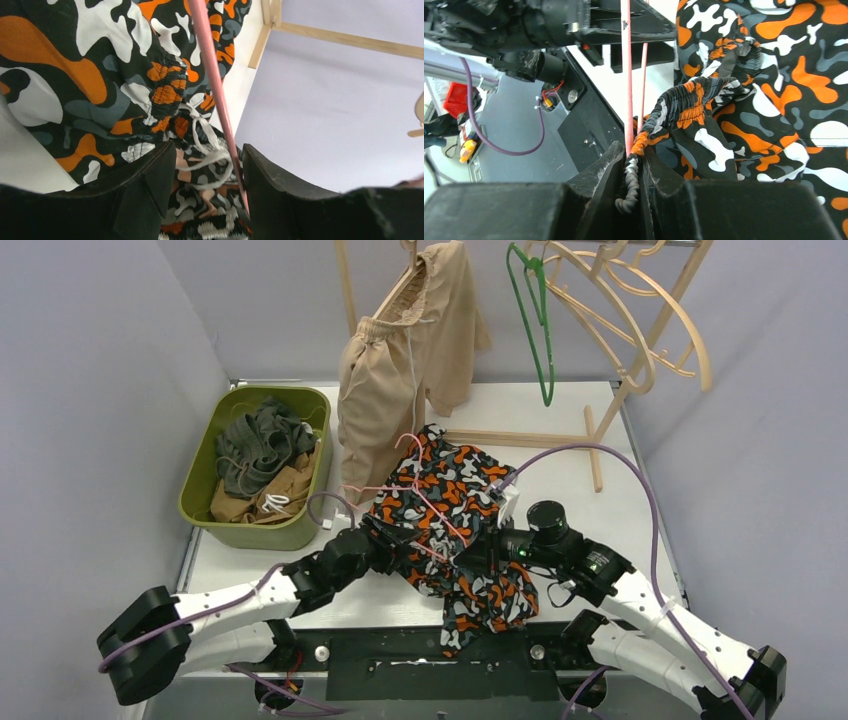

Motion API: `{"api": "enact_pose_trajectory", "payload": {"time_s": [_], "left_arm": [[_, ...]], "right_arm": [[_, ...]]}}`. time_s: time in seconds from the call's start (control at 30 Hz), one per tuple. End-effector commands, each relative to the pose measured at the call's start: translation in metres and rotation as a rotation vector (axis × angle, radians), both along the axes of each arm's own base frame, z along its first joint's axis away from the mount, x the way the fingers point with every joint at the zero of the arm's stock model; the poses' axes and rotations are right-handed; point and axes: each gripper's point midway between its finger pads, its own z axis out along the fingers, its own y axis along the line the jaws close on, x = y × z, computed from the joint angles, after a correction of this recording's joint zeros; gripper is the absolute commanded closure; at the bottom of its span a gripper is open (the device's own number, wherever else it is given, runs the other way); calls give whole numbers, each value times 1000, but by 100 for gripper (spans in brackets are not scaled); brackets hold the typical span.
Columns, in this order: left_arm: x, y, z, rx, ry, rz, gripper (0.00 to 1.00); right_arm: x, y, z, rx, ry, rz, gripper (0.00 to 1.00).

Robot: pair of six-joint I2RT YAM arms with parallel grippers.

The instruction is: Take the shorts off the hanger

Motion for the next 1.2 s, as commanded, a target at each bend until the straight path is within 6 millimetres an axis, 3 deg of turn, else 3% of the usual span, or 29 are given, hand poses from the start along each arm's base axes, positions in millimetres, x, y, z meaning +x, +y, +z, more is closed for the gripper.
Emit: {"api": "enact_pose_trajectory", "payload": {"time_s": [0.0,0.07,0.1,0.17,0.27,0.37,0.57,0.73,0.8,0.93,1.0,1.07,1.17], "left_arm": [[18,-27,48,-133,-112,-7,52],[20,-38,56,-118,-149,-48,57],[20,-42,59,-107,-158,-66,63],[19,-47,62,-84,-173,-92,86],[18,-44,63,-61,-182,-91,100],[20,-34,67,1,-210,-75,100],[25,-5,84,60,-252,22,100],[27,19,93,103,-288,92,100],[27,25,103,110,-328,103,100],[27,31,120,123,-384,112,100],[26,30,130,132,-413,98,100],[26,30,141,151,-441,85,100],[24,26,174,144,-507,56,100]], "right_arm": [[-9,13,33,131,-72,66,100],[-10,13,32,127,-79,68,100],[-9,13,31,119,-83,59,100],[-7,10,27,98,-83,39,100],[-4,7,20,63,-79,17,98],[-1,4,16,29,-74,-1,92],[0,-7,6,-52,-58,-28,52],[-14,-21,-4,-105,-17,-22,48],[-21,-27,-6,-114,7,-15,51],[-39,-27,-5,-76,21,53,85],[-39,-28,-3,-63,8,48,96],[-27,-35,-3,-89,-19,-28,99],[6,-55,-14,-177,-49,-244,99]]}}
